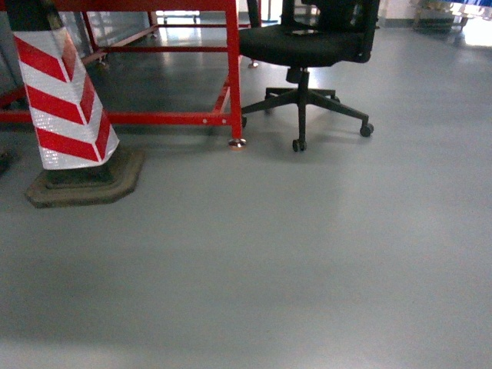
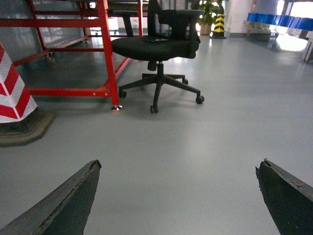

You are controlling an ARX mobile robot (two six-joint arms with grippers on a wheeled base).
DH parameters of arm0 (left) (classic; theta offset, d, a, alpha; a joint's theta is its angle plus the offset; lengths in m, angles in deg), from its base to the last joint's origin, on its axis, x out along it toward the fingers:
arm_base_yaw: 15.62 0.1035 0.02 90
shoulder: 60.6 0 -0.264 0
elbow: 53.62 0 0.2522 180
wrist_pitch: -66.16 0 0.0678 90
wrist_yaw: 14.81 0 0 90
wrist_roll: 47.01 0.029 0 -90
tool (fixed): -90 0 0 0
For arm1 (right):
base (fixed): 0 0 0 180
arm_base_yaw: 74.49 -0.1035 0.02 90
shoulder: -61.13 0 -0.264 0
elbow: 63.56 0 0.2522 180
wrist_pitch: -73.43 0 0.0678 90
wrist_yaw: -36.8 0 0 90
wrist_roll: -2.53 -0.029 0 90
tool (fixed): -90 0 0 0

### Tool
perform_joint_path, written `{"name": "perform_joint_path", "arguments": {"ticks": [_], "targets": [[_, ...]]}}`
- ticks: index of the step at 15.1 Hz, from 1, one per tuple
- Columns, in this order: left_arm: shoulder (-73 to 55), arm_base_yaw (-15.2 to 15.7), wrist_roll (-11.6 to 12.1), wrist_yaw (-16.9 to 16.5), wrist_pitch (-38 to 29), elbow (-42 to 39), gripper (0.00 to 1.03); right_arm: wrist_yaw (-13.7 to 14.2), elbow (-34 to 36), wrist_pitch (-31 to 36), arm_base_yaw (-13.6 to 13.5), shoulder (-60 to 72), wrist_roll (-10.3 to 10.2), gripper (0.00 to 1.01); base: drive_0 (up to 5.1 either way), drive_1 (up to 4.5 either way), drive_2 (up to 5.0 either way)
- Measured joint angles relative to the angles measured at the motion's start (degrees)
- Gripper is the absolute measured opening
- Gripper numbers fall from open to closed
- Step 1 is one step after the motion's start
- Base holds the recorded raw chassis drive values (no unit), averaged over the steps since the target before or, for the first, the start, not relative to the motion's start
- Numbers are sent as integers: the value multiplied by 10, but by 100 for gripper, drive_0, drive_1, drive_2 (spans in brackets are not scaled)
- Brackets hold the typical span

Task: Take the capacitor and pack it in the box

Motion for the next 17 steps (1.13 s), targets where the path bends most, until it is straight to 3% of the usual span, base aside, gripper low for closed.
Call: {"name": "perform_joint_path", "arguments": {"ticks": [17], "targets": [[0, 0, 0, 0, 0, 0, 44, 0, 0, -2, 0, 0, 0, 98, -506, 240, 240]]}}
